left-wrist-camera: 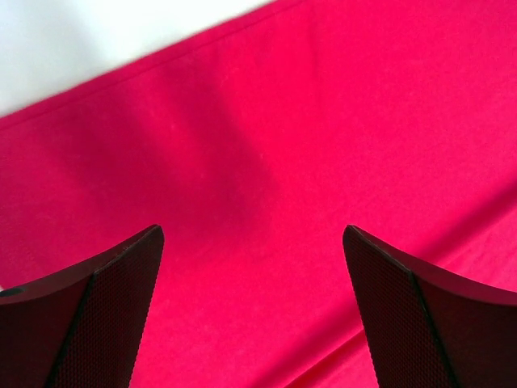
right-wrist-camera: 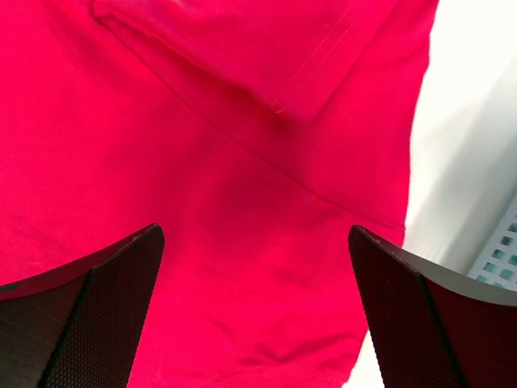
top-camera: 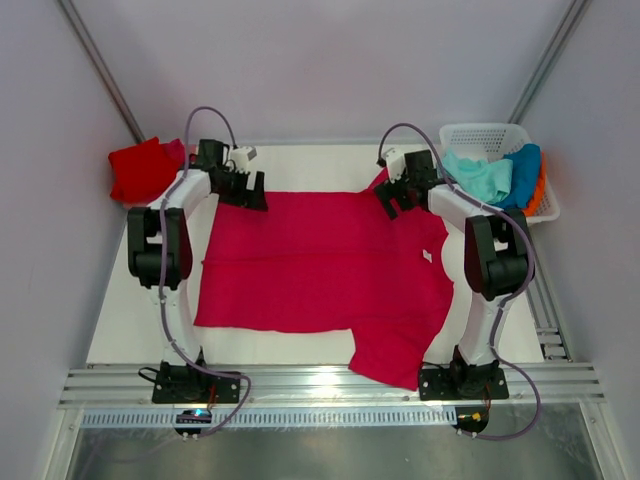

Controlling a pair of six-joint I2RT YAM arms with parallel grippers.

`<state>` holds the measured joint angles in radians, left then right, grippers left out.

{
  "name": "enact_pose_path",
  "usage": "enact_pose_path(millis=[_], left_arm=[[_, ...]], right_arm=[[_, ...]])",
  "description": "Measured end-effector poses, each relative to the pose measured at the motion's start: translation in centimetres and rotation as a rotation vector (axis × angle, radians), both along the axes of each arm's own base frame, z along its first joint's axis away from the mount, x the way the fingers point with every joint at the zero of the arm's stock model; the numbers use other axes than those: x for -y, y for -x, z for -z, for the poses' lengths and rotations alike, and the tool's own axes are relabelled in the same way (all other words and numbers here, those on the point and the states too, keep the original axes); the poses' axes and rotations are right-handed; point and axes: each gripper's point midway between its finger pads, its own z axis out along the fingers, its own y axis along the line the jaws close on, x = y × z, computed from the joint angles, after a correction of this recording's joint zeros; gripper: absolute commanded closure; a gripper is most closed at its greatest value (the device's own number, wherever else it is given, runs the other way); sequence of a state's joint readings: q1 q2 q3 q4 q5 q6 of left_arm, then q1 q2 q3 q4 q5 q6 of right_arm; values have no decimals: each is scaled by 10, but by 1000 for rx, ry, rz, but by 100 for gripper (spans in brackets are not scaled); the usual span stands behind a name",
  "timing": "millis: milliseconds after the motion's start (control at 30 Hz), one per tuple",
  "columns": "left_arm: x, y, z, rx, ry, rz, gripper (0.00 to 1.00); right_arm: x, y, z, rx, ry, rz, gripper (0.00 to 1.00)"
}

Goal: Fold and stack the t-shirts
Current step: Flatten the tshirt out

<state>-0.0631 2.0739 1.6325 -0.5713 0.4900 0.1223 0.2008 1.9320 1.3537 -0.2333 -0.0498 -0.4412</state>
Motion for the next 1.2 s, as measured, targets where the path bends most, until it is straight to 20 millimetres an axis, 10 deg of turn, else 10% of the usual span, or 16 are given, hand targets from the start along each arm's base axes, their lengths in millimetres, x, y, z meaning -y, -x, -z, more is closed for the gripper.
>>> enact_pose_path(millis=[233, 1200], left_arm=[[10, -4, 39, -76, -26, 14, 6], [9, -71, 39, 4, -98, -38, 5]], right_arm=[[0, -3, 16, -48, 11, 2, 1], [16, -68, 23, -11, 158, 157, 0]])
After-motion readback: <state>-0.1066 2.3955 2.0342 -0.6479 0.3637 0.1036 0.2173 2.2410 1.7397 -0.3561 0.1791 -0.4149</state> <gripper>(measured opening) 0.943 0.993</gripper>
